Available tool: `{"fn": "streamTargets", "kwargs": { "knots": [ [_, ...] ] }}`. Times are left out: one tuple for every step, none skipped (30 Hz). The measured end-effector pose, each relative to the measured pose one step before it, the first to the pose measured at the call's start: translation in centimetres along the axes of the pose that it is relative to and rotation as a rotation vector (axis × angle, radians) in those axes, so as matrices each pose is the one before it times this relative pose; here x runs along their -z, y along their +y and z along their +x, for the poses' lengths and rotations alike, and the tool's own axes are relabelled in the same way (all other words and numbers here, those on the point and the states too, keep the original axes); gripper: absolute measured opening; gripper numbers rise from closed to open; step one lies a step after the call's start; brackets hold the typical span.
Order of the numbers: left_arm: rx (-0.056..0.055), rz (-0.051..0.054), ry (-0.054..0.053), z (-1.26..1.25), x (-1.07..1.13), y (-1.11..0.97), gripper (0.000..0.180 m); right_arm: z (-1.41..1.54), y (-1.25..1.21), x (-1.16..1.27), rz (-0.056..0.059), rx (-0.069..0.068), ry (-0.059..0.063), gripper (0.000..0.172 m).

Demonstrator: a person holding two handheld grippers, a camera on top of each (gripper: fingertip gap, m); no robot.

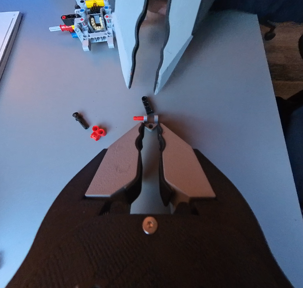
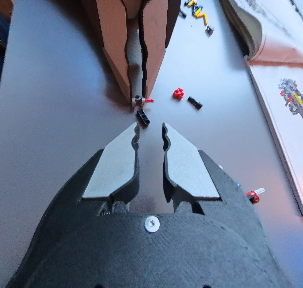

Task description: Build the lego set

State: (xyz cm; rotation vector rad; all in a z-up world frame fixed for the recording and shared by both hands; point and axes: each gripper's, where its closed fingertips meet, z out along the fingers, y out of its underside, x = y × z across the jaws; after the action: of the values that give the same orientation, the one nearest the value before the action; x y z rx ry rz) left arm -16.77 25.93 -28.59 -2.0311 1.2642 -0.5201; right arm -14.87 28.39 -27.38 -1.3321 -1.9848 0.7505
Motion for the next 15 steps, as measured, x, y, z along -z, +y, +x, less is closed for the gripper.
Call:
{"fn": "streamTargets", "kwargs": {
  "knots": [
    [0.0021, -0.0001, 0.0018, -0.005, 0.0, 0.002, 0.014, 0.046, 0.402, -0.171, -0.0202, 0.0085, -0.0061, 0.024],
    [0.0013, 0.0, 0.0011, 0.003, 0.0, 0.001, 0.014, -0.04, 0.165, -0.19, -0.0107, 0.0094, -0.0103, 0.023],
    [0.0007, 0.0, 0.0006, -0.008, 0.0, 0.0, 0.014, -0.157, 0.044, -0.192, -0.0079, 0.0095, -0.0155, 0.021],
    [0.001, 0.0, 0.0009, -0.004, 0.0, 0.0, 0.014, -0.106, -0.027, -0.198, -0.0059, 0.011, -0.0109, 0.021],
    [0.0015, 0.0, 0.0014, -0.001, -0.003, -0.002, 0.014, -0.121, -0.054, -0.205, -0.0047, 0.0123, -0.01, 0.021],
    [0.0024, -0.0001, 0.0021, 0.002, -0.007, 0.009, 0.014, -0.055, -0.175, -0.154, 0.0035, 0.0107, -0.0059, 0.02],
    [0.0033, -0.0001, 0.0029, -0.003, 0.001, 0.002, 0.014, -0.081, -0.124, -0.135, 0.0006, 0.0086, -0.0058, 0.018],
    [0.0037, -0.0002, 0.0031, 0.003, -0.005, 0.01, 0.014, -0.084, -0.088, -0.099, -0.0017, 0.007, -0.005, 0.017],
    [0.003, 0.0001, 0.0024, 0.001, -0.004, -0.004, 0.014, -0.095, -0.044, -0.066, -0.0028, 0.0076, -0.0033, 0.013],
    [0.0013, 0.0, 0.0011, -0.012, 0.003, 0.003, 0.014, -0.051, 0.063, -0.066, -0.0064, 0.0091, 0.0031, 0.006],
    [-0.0003, 0.0, -0.0003, 0.003, 0.003, 0.003, 0.014, 0.032, -0.043, -0.028, 0.0023, 0.0065, 0.0089, 0.005],
    [-0.001, 0.0, -0.001, 0.002, 0.0, 0.0, 0.014, 0.027, 0.005, 0.012, 0.0003, -0.0005, 0.0067, 0.005],
    [-0.0008, 0.0, -0.0008, -0.003, -0.003, -0.003, 0.014, 0.034, -0.004, 0.03, 0.0011, -0.0064, 0.0049, 0.005],
    [-0.0005, 0.0, -0.0006, -0.003, 0.003, 0.003, 0.014, 0.03, -0.088, 0.069, 0.0067, -0.0098, 0.0021, 0.005],
    [-0.0006, 0.0, -0.0006, 0.001, -0.003, -0.003, 0.014, -0.052, -0.157, 0.082, 0.0097, -0.0103, -0.0032, 0.005]
  ]
}}
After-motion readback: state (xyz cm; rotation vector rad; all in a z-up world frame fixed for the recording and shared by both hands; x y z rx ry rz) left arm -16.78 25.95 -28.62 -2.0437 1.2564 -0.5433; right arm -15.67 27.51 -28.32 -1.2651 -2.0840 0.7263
